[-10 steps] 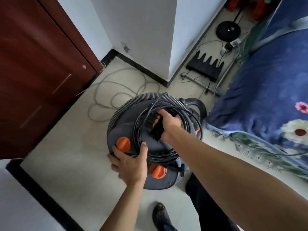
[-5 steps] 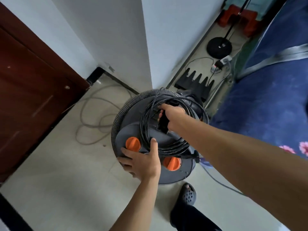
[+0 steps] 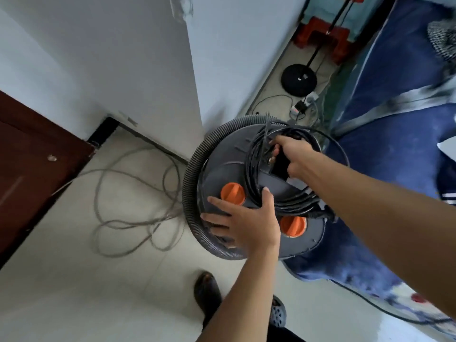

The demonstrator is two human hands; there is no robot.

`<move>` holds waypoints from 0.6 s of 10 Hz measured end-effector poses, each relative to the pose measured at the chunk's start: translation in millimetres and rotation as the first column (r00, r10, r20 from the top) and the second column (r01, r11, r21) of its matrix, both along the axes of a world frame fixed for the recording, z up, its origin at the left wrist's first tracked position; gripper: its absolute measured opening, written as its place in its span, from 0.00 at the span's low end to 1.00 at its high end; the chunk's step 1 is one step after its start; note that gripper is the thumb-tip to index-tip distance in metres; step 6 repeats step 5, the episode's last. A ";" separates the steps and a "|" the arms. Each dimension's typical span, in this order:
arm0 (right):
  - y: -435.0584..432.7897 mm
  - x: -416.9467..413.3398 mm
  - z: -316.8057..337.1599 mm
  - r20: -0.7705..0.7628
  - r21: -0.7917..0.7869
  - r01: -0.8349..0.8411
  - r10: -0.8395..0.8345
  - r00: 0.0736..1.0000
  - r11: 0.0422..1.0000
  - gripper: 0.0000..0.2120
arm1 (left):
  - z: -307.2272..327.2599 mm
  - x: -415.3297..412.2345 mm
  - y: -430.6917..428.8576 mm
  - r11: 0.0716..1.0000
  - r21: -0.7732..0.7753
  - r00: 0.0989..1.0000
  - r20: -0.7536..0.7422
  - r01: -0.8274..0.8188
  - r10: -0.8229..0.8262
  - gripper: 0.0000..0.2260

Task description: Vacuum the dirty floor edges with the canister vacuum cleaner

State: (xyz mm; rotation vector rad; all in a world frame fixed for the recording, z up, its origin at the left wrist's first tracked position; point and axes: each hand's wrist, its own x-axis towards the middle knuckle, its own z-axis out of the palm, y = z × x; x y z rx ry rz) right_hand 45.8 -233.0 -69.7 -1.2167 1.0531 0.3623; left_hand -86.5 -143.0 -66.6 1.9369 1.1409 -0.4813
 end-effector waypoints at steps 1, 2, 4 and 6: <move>-0.7 1.9 -2.7 -0.003 -0.005 0.003 -0.003 1.000 1.000 0.10 | -5.6 -1.4 -3.8 1.000 0.009 1.000 0.014 -0.016 0.016 0.55; -1.6 0.4 4.3 -0.003 -0.006 -0.039 0.039 0.999 0.999 0.09 | 0.5 -1.4 1.0 0.999 -0.028 1.000 0.005 -0.015 0.015 0.56; -9.1 -12.0 21.9 -0.113 -0.192 -0.300 0.282 0.953 0.934 0.24 | 23.8 3.0 25.5 0.961 0.112 0.966 0.025 0.254 -0.258 0.56; -10.9 -42.3 34.4 -0.122 -0.419 -0.459 0.453 0.883 0.783 0.23 | 27.5 9.6 40.3 0.767 0.427 0.757 0.241 0.479 -0.607 0.50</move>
